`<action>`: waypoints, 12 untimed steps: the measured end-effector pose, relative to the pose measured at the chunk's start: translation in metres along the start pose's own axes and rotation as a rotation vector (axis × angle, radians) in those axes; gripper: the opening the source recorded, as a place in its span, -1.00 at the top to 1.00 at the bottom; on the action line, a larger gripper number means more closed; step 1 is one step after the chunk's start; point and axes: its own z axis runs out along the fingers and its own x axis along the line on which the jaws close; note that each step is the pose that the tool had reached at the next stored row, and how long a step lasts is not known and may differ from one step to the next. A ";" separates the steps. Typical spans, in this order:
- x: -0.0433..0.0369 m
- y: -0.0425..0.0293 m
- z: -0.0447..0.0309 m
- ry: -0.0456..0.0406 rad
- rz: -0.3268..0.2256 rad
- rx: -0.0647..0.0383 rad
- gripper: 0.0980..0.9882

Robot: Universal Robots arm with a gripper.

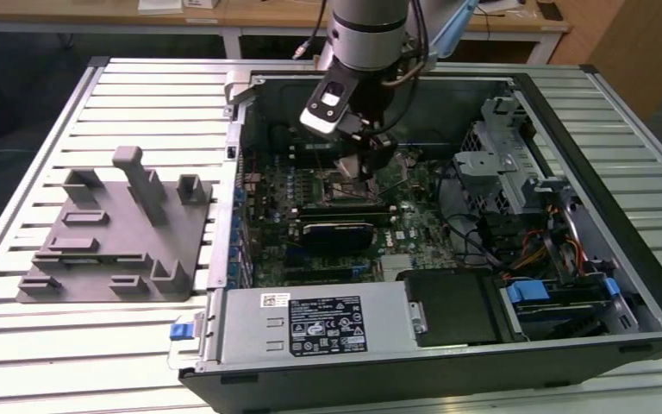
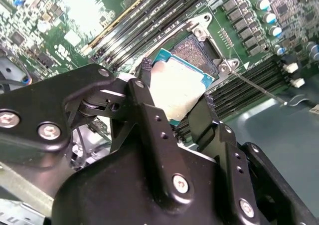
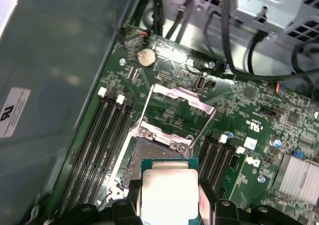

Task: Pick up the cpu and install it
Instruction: 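Place the cpu into insertion slot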

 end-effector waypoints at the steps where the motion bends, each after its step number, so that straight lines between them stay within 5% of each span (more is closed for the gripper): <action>1: 0.0000 0.0000 0.0000 -0.0006 0.013 0.000 0.00; 12: 0.0000 0.0000 0.0002 -0.0056 0.143 0.003 0.00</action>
